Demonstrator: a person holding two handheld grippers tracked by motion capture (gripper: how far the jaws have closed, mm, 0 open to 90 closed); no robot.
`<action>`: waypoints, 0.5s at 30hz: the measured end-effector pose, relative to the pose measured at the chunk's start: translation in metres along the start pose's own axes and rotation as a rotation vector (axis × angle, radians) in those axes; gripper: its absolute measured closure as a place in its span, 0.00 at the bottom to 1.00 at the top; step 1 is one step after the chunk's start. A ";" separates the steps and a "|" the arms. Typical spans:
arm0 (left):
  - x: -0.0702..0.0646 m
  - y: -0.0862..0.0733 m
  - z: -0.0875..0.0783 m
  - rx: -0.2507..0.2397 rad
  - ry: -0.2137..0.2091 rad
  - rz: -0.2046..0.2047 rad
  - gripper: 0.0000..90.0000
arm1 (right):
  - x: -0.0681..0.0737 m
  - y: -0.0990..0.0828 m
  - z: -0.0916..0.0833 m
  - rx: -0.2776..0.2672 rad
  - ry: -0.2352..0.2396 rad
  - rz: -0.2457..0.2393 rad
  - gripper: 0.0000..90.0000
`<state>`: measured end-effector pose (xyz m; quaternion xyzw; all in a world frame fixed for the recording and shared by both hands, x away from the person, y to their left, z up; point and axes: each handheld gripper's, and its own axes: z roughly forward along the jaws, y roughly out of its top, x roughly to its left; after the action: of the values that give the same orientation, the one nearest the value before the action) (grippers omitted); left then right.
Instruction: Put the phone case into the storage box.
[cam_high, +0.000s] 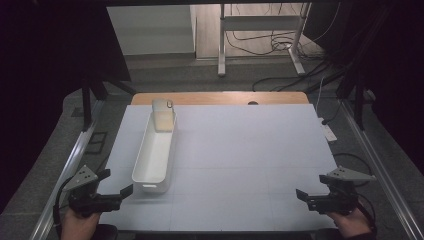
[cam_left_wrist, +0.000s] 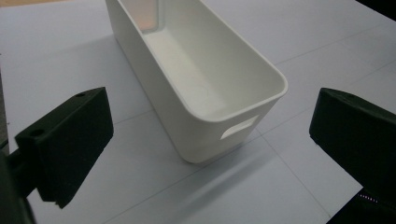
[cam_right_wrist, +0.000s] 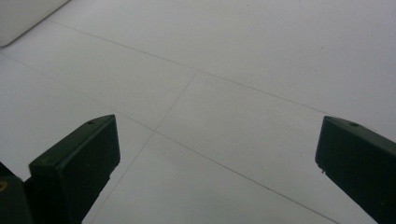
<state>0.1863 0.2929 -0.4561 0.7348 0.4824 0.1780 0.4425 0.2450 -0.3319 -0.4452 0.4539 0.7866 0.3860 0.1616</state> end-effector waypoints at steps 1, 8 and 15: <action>0.000 -0.001 0.000 0.000 0.002 0.001 0.00 | 0.000 0.000 0.000 0.000 0.000 0.000 0.00; 0.001 -0.005 -0.003 0.007 0.003 -0.009 0.01 | 0.000 0.000 0.000 0.001 -0.002 0.001 0.00; 0.002 -0.010 -0.007 0.014 0.002 -0.021 0.01 | 0.000 0.000 0.000 0.003 -0.003 0.001 0.00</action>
<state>0.1773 0.2996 -0.4605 0.7326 0.4918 0.1709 0.4385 0.2450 -0.3314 -0.4452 0.4552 0.7867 0.3842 0.1619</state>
